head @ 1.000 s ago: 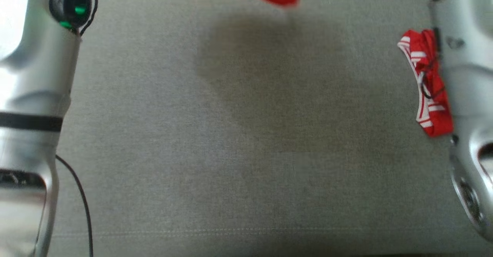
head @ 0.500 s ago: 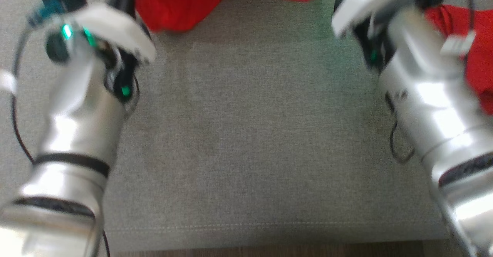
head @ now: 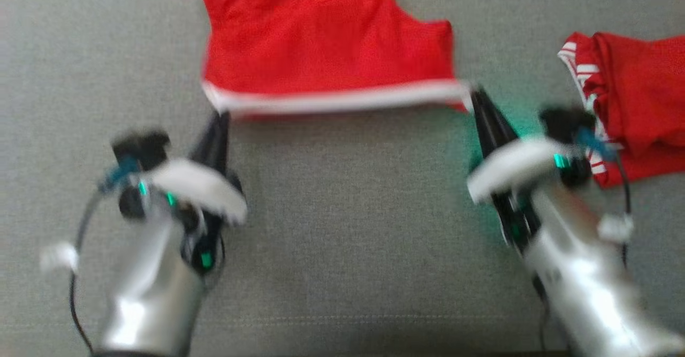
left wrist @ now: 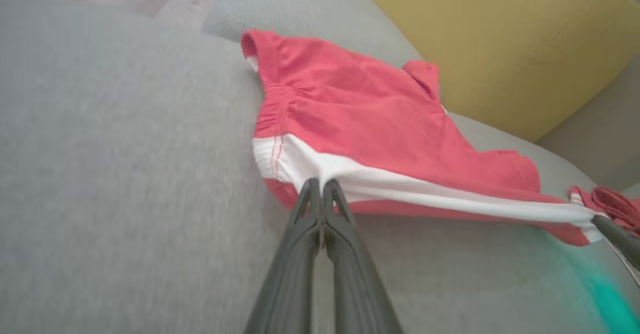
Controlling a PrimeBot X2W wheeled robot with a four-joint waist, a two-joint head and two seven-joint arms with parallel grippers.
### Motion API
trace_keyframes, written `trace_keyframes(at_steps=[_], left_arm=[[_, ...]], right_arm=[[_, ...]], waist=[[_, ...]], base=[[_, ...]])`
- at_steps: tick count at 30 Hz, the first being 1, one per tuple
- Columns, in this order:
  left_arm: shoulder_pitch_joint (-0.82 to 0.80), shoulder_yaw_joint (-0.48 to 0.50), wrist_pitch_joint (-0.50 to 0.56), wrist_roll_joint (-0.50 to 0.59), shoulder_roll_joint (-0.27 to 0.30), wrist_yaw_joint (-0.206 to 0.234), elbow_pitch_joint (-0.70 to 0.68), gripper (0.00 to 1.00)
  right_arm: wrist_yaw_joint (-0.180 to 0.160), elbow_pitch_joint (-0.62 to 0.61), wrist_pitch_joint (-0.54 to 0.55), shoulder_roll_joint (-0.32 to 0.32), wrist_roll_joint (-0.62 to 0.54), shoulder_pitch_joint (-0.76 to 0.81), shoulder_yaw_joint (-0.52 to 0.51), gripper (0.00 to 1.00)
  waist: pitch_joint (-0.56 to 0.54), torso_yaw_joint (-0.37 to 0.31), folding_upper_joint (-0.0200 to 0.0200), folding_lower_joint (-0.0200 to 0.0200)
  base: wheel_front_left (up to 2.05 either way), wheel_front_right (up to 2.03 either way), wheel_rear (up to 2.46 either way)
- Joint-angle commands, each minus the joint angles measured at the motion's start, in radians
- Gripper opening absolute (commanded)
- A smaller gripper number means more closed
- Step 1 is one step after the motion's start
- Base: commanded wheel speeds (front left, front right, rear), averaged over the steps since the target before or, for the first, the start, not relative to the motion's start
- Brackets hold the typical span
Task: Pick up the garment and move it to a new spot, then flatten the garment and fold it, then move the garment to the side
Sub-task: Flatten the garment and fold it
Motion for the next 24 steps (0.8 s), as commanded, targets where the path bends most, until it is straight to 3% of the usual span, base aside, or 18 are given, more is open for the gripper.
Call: trace_keyframes(at_steps=[1,7,8,12,19,24], left_arm=[[0.035,0.031,-0.008,-0.001,0.033,0.002,-0.057,0.0],[0.254,0.031,-0.008,0.019,0.057,0.002,-0.204,0.0],[0.254,0.031,-0.008,0.019,0.057,0.002,-0.204,0.0],[0.383,0.047,-0.008,0.027,0.071,0.008,-0.299,0.0],[0.588,0.067,0.008,0.007,0.074,0.074,-0.468,0.0],[0.714,0.069,0.061,-0.007,0.082,0.124,-0.599,0.0]], right_arm=[[-0.001,-0.079,-0.014,-0.012,-0.016,0.075,-0.019,0.0],[-0.001,-0.345,0.02,-0.038,-0.096,0.39,-0.136,0.0],[-0.001,-0.345,0.02,-0.038,-0.096,0.39,-0.136,0.0],[-0.001,-0.575,0.134,-0.009,-0.168,0.599,-0.238,0.0],[-0.001,-0.947,0.355,0.046,-0.261,0.907,-0.347,0.0],[-0.001,-1.069,0.439,0.051,-0.253,1.038,-0.397,0.0]], waist=[[-0.035,0.005,0.0,0.0],[-0.104,0.01,0.0,0.0],[-0.104,0.01,0.0,0.0],[-0.144,0.016,0.0,0.0],[-0.197,0.023,0.0,0.0],[-0.233,0.029,0.0,0.0]], base=[[0.0,0.0,0.0],[0.0,0.0,0.0],[0.0,0.0,0.0],[0.0,0.0,0.0],[0.0,0.0,0.0],[0.0,0.0,0.0]])
